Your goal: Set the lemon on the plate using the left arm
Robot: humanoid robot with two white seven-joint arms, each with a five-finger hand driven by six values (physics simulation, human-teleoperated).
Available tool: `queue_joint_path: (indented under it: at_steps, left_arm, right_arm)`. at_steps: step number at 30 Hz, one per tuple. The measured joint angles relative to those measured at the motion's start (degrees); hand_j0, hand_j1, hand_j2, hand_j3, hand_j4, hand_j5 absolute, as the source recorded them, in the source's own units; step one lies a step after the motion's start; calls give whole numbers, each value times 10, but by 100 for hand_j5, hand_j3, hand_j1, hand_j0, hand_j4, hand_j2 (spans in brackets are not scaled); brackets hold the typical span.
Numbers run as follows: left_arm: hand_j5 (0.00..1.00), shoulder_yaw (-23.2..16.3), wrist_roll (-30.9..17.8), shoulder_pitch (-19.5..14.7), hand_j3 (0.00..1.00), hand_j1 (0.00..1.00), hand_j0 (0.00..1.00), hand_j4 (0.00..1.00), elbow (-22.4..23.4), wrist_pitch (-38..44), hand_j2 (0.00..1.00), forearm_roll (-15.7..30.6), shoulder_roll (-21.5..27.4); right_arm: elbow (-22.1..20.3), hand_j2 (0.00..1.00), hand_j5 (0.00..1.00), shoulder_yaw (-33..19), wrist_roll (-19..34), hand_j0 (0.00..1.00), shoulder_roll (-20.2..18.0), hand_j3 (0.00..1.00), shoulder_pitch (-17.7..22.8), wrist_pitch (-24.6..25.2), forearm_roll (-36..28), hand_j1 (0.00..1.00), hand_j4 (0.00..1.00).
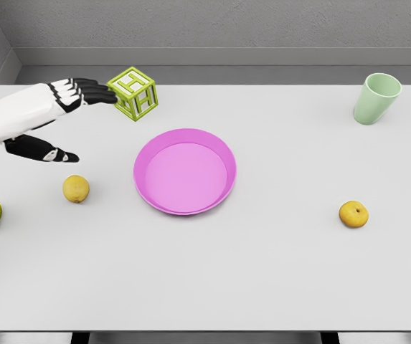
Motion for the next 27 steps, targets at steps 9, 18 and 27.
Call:
queue_joint_path:
  at_steps: [9, 18, 27]
  left_arm:
    - [100, 13, 0, 31, 100, 100, 100, 100, 2, 0, 100, -3, 41]
    - [100, 10, 0, 56, 100, 100, 100, 100, 15, 0, 100, -174, 61]
    - [100, 1, 0, 58, 100, 100, 100, 100, 35, 0, 100, -298, 3]
  right_arm:
    - [0, 100, 100, 0, -1, 100, 0, 100, 0, 0, 0, 100, 100]
    - [0, 100, 100, 0, -1, 100, 0, 100, 0, 0, 0, 100, 100]
    - [0, 100, 100, 0, -1, 100, 0, 100, 0, 0, 0, 100, 100]
